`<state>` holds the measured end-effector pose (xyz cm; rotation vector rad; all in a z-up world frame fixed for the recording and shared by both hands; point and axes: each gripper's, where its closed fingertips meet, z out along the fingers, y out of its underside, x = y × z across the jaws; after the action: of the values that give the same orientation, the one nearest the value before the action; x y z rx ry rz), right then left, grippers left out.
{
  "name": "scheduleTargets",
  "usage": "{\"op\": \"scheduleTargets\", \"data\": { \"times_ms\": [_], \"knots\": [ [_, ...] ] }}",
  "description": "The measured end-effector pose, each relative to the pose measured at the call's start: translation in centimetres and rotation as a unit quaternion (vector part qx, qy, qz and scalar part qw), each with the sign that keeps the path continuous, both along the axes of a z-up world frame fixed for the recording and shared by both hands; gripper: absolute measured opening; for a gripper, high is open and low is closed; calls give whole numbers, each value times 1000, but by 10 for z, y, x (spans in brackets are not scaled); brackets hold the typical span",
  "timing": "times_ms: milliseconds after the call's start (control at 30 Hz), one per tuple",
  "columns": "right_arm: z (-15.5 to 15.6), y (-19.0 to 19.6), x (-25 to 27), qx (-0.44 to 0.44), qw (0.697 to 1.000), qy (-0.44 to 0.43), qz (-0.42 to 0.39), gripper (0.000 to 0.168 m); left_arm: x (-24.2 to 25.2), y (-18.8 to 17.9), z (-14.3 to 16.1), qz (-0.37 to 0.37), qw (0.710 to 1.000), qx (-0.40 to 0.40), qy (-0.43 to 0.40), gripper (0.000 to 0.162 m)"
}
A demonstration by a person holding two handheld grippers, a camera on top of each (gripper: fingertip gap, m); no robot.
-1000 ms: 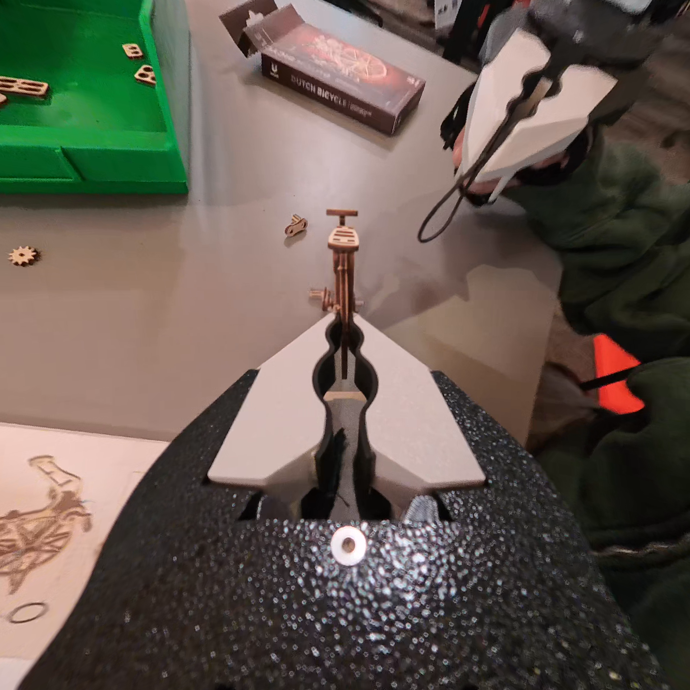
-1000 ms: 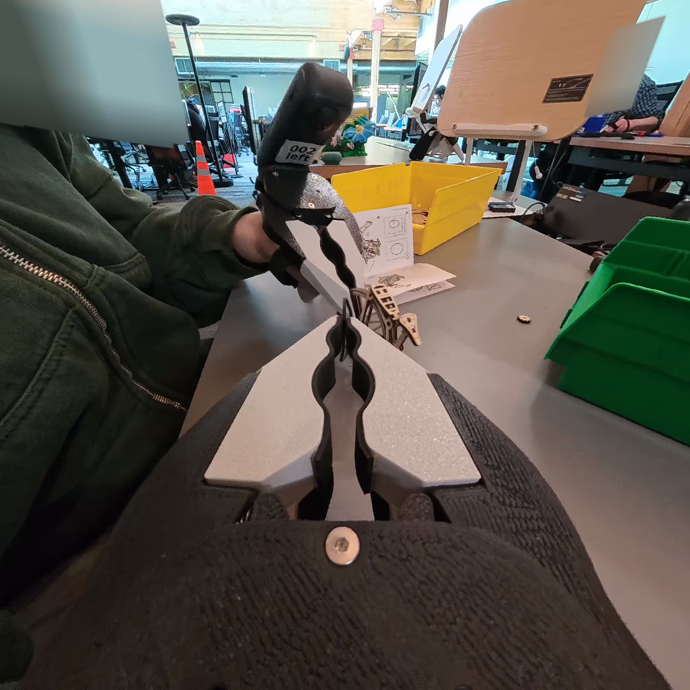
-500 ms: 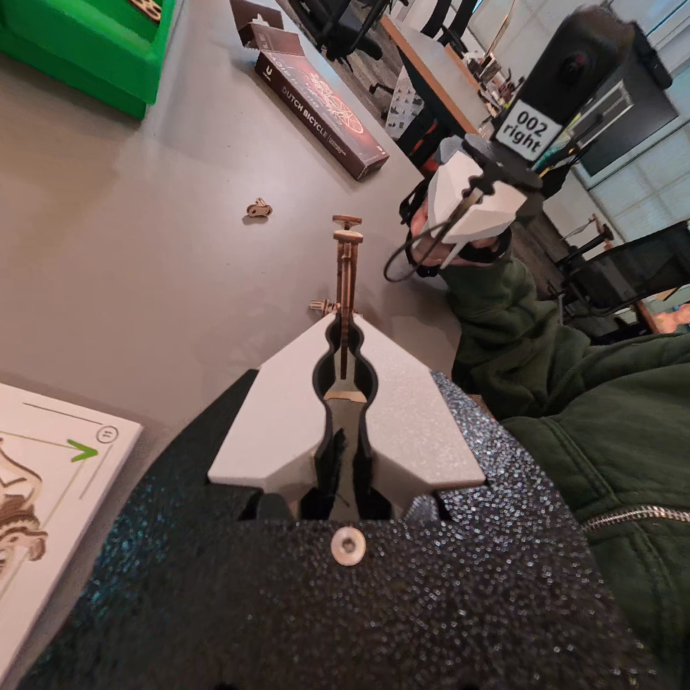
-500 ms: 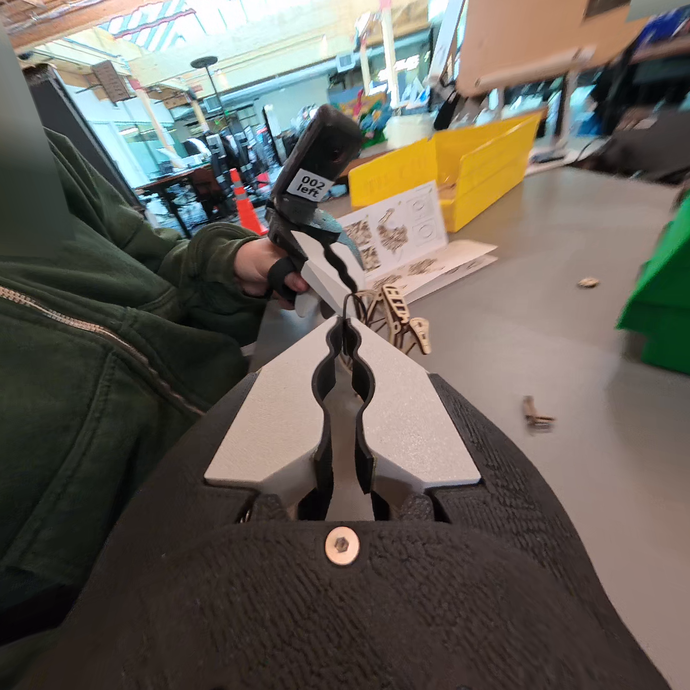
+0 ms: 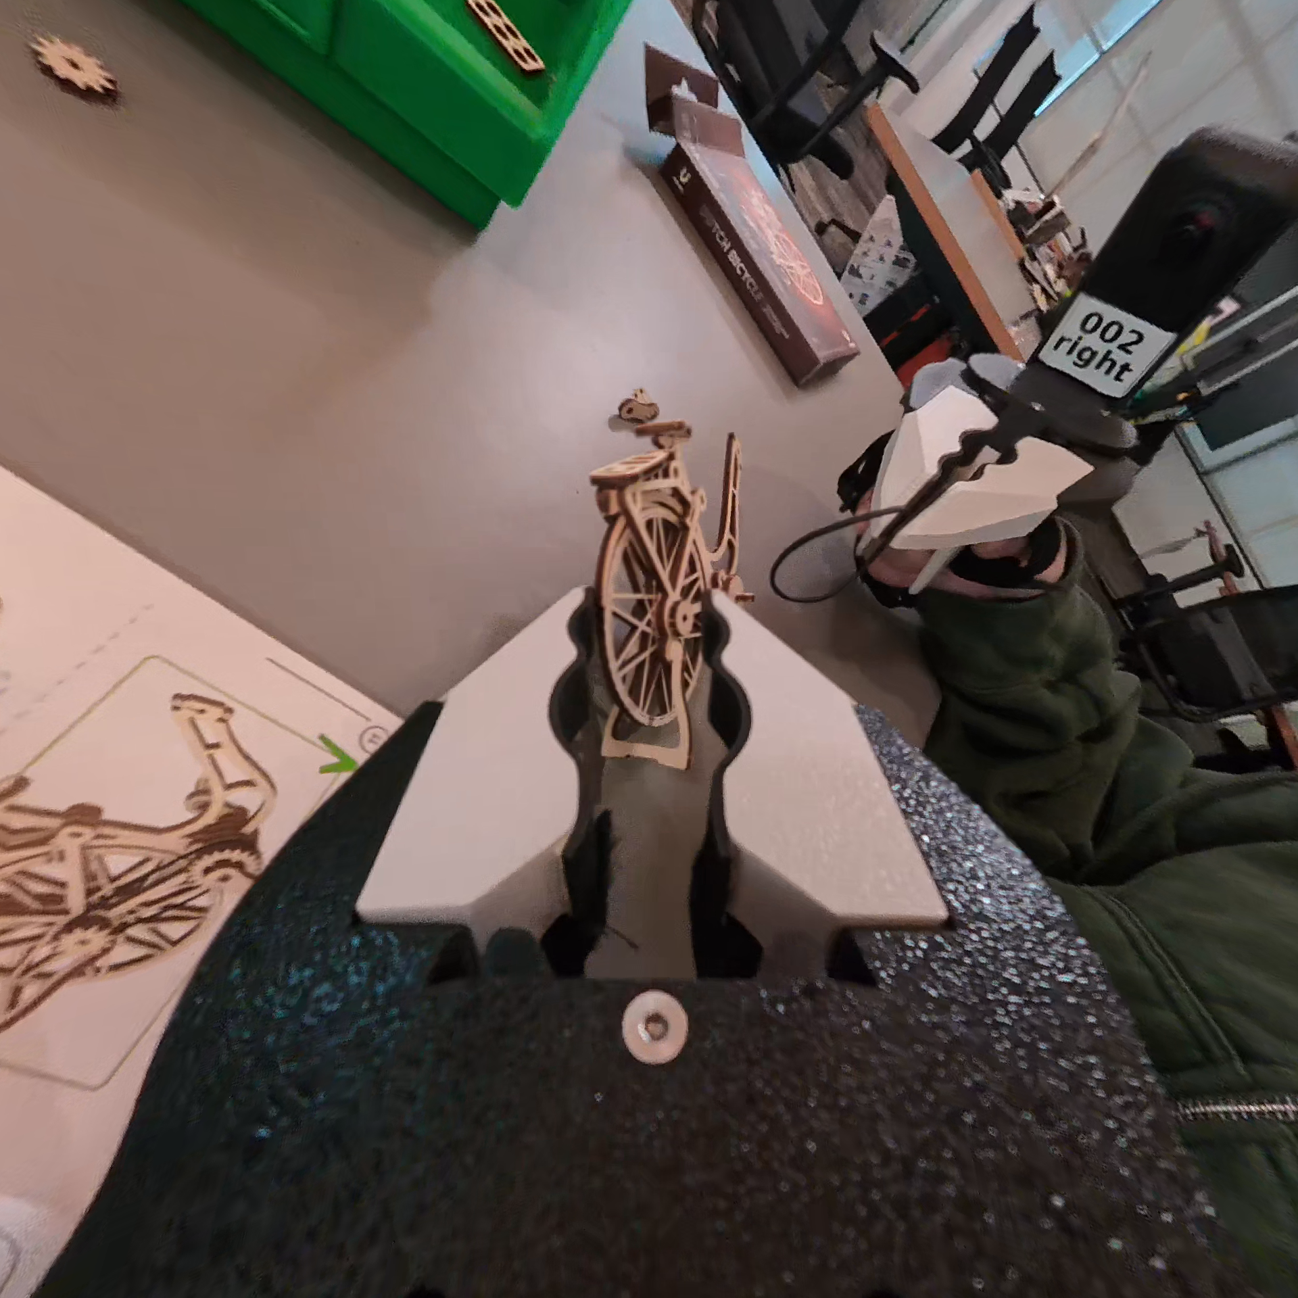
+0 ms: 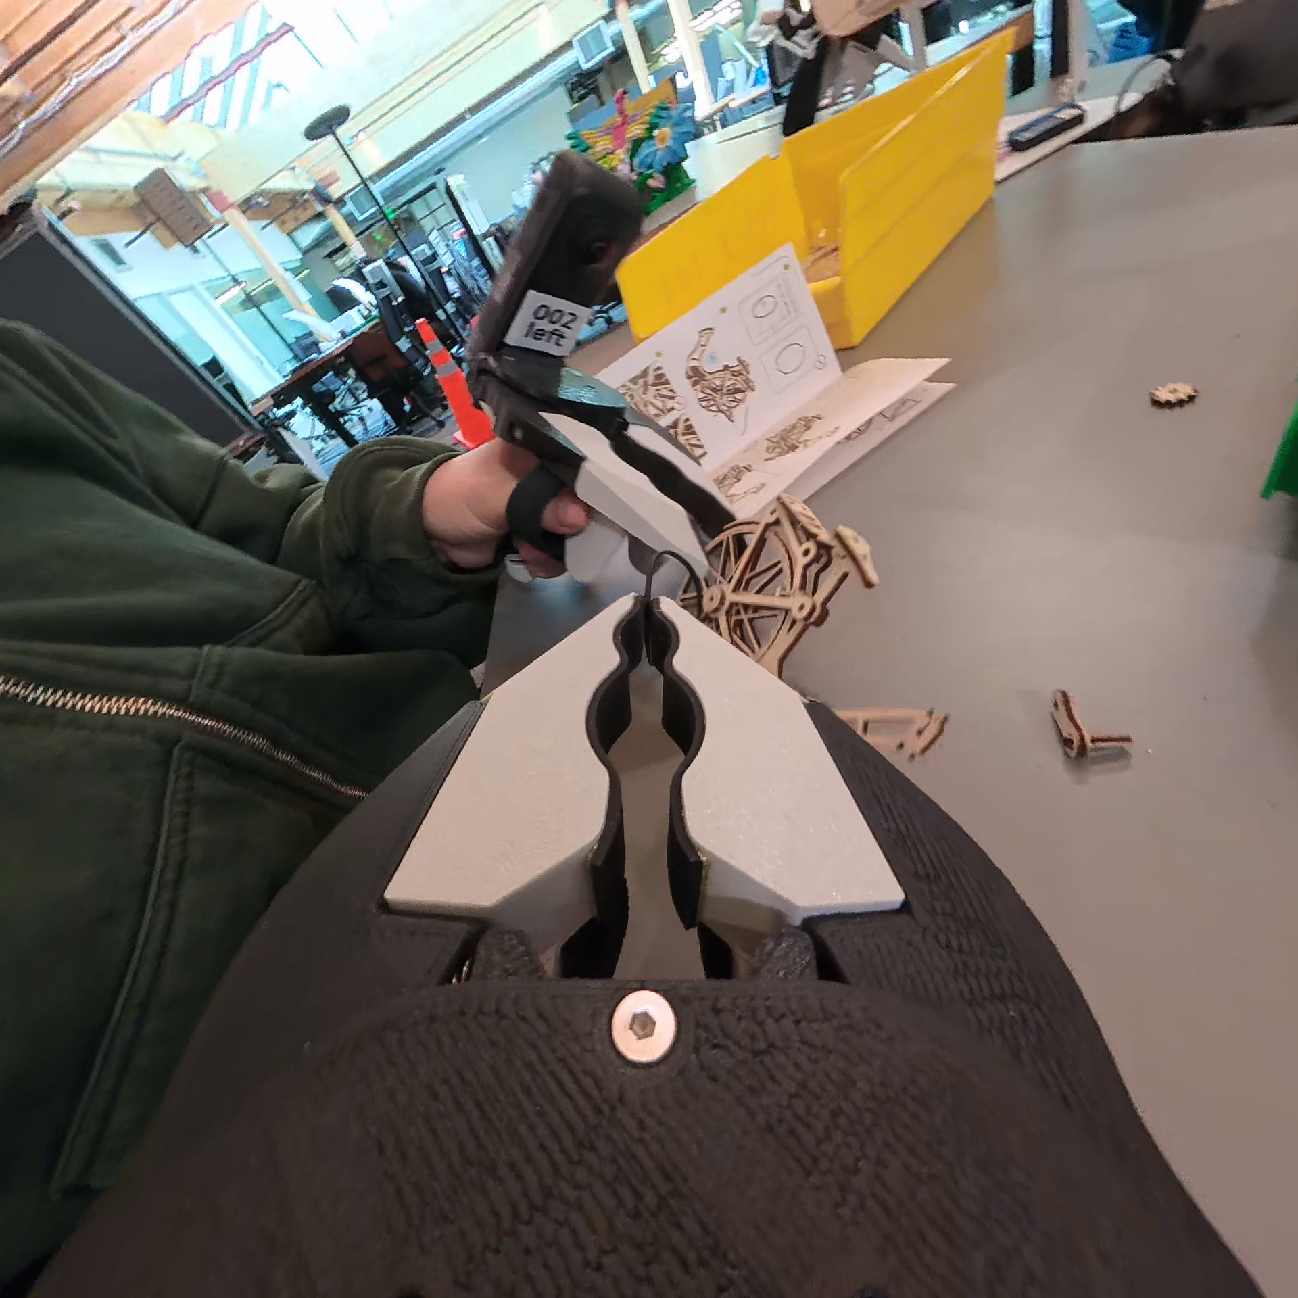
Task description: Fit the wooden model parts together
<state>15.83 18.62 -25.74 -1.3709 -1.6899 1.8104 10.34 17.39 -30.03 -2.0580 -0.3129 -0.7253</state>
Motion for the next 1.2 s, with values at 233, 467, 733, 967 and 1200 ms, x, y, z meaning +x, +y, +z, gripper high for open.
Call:
{"op": "scheduleTargets", "data": {
  "times_ms": [233, 467, 733, 967, 1200],
  "knots": [
    [-6, 8, -8, -27, 999, -26, -26, 0, -10, -7, 6, 20, 999, 9, 35, 41],
    [-5, 7, -17, -56, 997, -44, -24, 0, -12, -10, 19, 15, 994, 46, 102, 39],
    [6, -8, -30, -133, 989, -64, 30, 0, 2, -11, 30, -39, 969, 90, 226, 25],
    [12, -20, -29, -156, 984, -62, 66, 0, 15, -4, 30, -87, 988, 82, 95, 21],
    [14, -10, -30, -144, 987, -57, 52, 0, 17, -3, 30, -114, 989, 66, 73, 0]
  ]
}}
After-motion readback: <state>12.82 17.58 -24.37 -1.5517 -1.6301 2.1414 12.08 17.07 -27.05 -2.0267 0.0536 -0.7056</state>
